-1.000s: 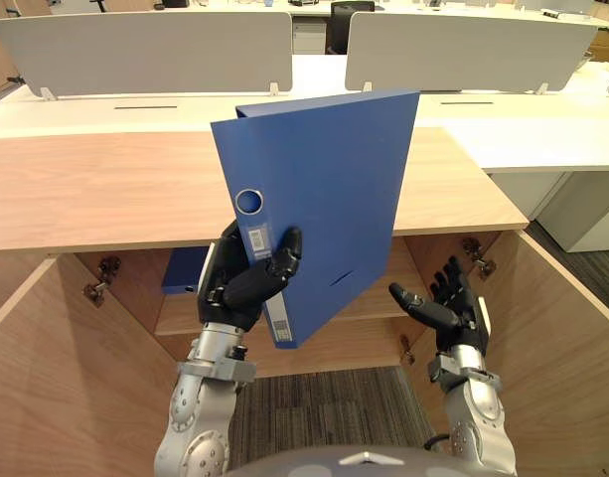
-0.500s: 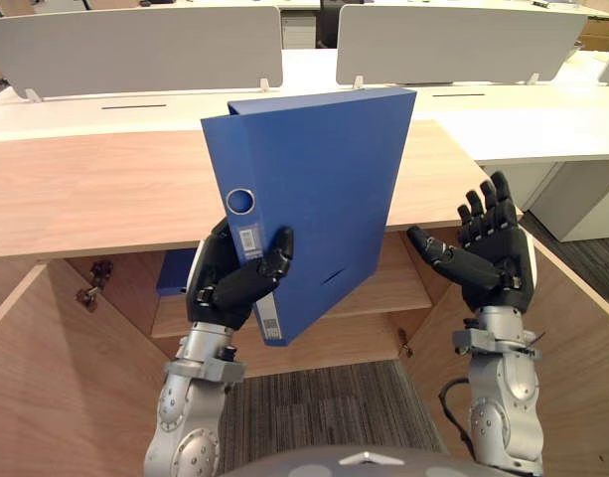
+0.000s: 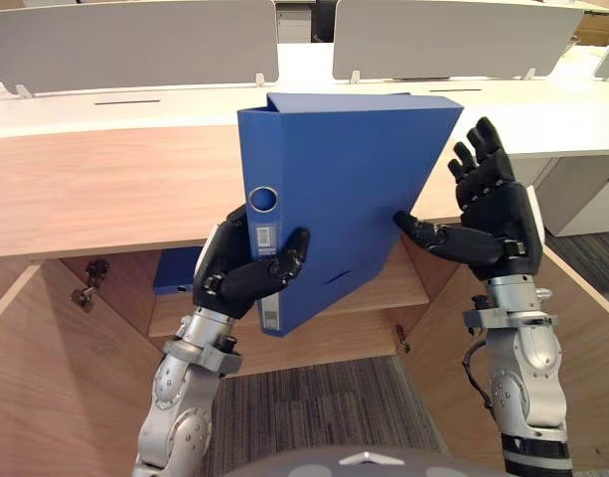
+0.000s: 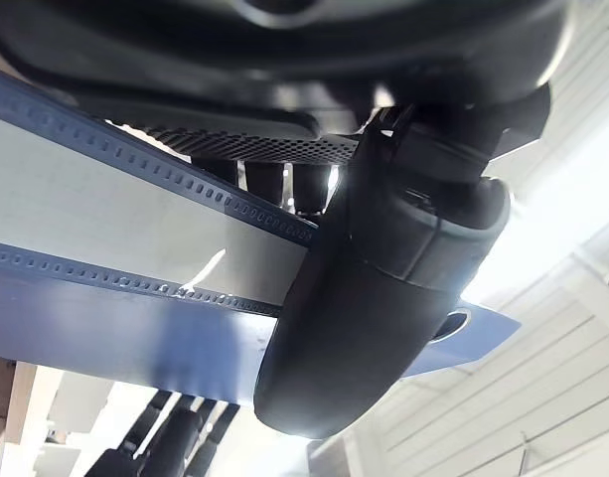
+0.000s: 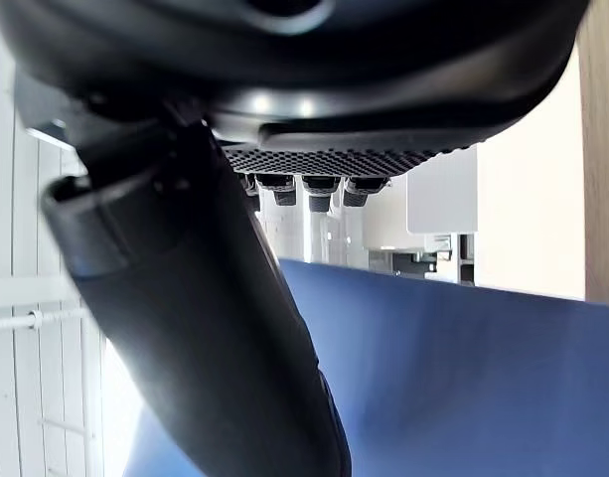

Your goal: Walk over to the cabinet, pick up the folder, carry it to the office cabinet, place the folder inside the office cabinet, then close the office cabinet door

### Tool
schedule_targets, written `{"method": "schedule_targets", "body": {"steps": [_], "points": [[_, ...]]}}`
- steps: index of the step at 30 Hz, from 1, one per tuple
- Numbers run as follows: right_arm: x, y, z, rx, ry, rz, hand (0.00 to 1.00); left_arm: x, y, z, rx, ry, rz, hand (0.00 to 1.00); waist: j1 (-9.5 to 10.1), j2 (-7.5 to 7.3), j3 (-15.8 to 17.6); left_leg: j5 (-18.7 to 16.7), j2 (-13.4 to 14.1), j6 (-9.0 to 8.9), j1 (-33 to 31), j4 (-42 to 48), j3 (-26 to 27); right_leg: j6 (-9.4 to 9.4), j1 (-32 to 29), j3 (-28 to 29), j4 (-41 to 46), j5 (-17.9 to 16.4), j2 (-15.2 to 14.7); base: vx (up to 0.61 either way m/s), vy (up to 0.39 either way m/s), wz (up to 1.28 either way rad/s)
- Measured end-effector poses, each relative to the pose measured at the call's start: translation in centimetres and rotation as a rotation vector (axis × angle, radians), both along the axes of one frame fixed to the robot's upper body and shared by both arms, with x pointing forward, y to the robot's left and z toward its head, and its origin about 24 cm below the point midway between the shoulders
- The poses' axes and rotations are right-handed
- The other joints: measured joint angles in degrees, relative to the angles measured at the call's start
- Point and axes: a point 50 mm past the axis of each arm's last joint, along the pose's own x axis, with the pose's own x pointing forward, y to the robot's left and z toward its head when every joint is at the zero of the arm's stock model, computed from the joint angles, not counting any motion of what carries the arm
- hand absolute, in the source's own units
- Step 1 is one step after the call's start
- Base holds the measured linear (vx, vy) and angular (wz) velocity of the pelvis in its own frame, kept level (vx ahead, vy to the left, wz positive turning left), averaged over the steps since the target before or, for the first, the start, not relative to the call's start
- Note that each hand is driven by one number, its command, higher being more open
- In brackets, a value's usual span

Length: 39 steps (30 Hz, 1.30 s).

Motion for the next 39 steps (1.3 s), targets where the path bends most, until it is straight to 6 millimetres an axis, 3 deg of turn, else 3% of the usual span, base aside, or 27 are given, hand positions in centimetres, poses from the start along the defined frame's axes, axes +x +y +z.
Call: {"method": "schedule_targets", "body": {"steps": [12,13,24,31,32,39], "points": [[2.5,0.6,-2.1,-0.072,0.126,0.121,1.0,1.1,-0.1,0.5,0.021,-0.031,-0.05,0.0,0.48,-0.21,0.2,0.0,0.0,0.06,-1.2,0.2,-0.5,0.0,-0.9,-0.3,0.1,0.0,-0.1,0.0,-0.006,0.01],[2.7,0.6,-2.2,-0.072,0.13,0.124,0.0,1.2,-0.1,0.6,0.024,-0.036,-0.052,0.0,0.49,-0.21,0.2,0.0,0.0,0.07,-1.2,0.2,-0.5,0.0,-0.9,-0.3,0.1,0.0,-0.1,0.0,0.0,0.0],[3.3,0.7,-3.8,-0.068,0.206,0.152,0.0,1.6,0.3,0.0,0.027,-0.008,-0.033,0.0,1.0,-0.21,0.2,0.2,-0.1,0.3,-1.0,0.2,-0.5,-0.12,-0.8,-0.3,0.1,0.1,-0.1,0.0,0.0,0.0],[3.3,0.7,-3.8,-0.07,0.204,0.146,0.0,1.7,0.7,0.1,0.001,-0.007,0.012,0.0,1.46,-0.49,-0.1,1.2,-0.2,0.3,-1.1,-0.7,-1.2,-0.33,-0.9,-0.9,-0.1,0.4,-0.1,-0.01,-0.015,0.05],[3.3,0.7,-3.8,-0.067,0.205,0.147,0.0,1.7,0.7,0.1,0.001,-0.006,0.013,1.0,1.51,-0.53,-0.1,1.3,-0.2,0.3,-1.1,-0.9,-1.3,-0.34,-0.9,-1.0,-0.2,0.5,-0.1,-0.01,-0.011,0.05],[3.3,0.9,-3.9,-0.051,0.206,0.144,0.0,1.7,0.8,0.2,-0.025,-0.024,0.049,1.0,1.54,-0.82,-0.5,2.1,-0.2,0.21,-1.5,-1.3,-2.1,-0.5,-0.8,-1.8,-0.6,1.0,-0.1,-0.02,-0.02,0.05]]}}
